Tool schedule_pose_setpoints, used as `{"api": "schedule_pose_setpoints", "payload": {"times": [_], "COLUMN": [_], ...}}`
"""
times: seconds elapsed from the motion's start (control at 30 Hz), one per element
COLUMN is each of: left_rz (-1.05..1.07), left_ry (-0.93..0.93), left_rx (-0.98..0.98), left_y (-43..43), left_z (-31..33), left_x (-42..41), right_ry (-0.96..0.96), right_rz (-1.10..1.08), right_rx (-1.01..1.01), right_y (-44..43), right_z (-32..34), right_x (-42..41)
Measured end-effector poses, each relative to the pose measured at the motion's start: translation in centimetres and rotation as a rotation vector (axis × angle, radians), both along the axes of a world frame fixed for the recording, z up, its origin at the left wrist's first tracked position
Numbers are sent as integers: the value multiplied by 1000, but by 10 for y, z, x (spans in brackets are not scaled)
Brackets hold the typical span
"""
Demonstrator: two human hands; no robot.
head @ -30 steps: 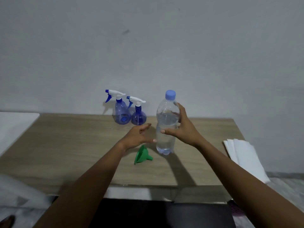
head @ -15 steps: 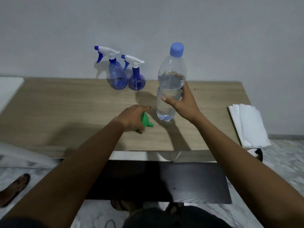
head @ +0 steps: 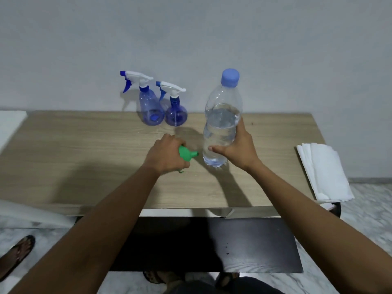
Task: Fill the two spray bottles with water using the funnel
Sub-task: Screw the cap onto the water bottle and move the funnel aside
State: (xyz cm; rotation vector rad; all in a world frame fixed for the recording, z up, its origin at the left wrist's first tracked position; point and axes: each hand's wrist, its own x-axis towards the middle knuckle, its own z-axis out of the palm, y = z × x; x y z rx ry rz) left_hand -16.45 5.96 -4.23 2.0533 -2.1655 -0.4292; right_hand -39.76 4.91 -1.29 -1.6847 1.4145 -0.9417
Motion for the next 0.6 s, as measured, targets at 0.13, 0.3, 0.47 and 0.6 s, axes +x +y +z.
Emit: {"api": "schedule_pose_setpoints", "payload": {"times": [0.13,0.3,0.47,0.6], "left_rz": [147,355,456,523], "left_ry": [97,205,257,175], "left_rx": [-123,-223,-247,-178], "left_y": [-13,-36,-63,-96], "left_z": [-3,-4,-3,-24], "left_x": [-2,-28,-63,-79], "right_ry": [18,36,16,25], "right_rz": [-33,-124,-206,-223], "right_rx": [-25,-53,-106,-134], "right_y": [-15,-49,-88,-117], "right_z": [-4,-2,2,-1], "right_x": [3,5,0,-4]}}
